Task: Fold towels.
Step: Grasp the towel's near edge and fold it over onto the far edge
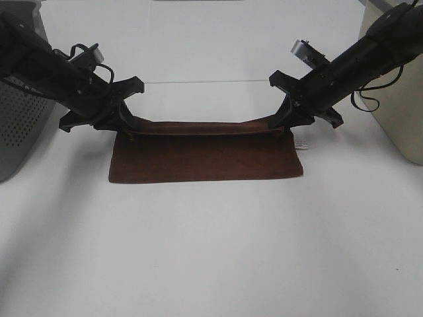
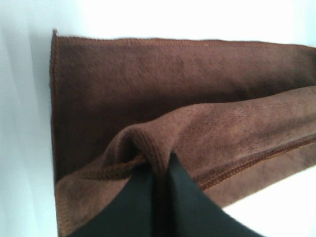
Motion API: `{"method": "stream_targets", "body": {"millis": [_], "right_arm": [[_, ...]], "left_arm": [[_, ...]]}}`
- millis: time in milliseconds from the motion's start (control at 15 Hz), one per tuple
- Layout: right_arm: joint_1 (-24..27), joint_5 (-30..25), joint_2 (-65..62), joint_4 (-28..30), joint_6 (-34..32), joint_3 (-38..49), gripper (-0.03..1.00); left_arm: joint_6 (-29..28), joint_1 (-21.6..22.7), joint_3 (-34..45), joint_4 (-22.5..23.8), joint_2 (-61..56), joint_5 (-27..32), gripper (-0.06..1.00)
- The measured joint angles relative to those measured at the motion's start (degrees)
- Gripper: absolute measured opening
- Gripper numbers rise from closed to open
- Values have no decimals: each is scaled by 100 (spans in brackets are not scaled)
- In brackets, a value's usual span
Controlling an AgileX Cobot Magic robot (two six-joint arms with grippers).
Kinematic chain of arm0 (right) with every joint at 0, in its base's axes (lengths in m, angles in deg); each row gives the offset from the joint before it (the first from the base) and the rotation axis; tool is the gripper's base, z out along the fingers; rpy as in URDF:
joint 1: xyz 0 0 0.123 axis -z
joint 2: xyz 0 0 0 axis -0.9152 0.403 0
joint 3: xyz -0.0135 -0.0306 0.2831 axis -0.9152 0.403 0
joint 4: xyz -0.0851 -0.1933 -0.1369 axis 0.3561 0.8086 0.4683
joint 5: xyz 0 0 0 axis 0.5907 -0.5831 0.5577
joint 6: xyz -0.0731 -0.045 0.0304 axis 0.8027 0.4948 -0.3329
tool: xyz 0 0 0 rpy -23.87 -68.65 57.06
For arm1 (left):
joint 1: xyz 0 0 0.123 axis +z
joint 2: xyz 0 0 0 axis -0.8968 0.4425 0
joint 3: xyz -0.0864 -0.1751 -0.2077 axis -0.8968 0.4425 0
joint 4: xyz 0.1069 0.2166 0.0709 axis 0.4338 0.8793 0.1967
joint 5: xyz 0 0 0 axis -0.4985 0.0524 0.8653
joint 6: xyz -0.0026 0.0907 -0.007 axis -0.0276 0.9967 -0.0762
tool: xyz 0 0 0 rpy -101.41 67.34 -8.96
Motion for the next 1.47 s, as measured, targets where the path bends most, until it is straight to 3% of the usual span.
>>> {"method": "stream_targets", "body": {"millis": [267, 400, 533, 667, 800, 1133, 1467], "right_arm": [[-63, 481, 435, -109, 0, -57, 3], [-46, 676, 441, 46, 0, -57, 10], [52, 796, 441, 206, 0, -57, 31], [63, 607, 435, 46, 0, -109, 65], [57, 378, 395, -63, 0, -126, 84], [74, -418, 390, 0, 0, -143, 89], [74, -556, 309, 206, -63, -143, 89]], "left_arm": [[0, -63, -52, -17, 344, -464, 3], [0, -52, -52, 97, 361, -596, 12], [0, 40, -52, 281, 361, -710, 34], [103, 52, -52, 315, 361, -630, 62], [218, 52, -52, 338, 355, -395, 76], [201, 52, -52, 544, 183, -229, 79], [103, 52, -52, 590, 166, -103, 79]]}}
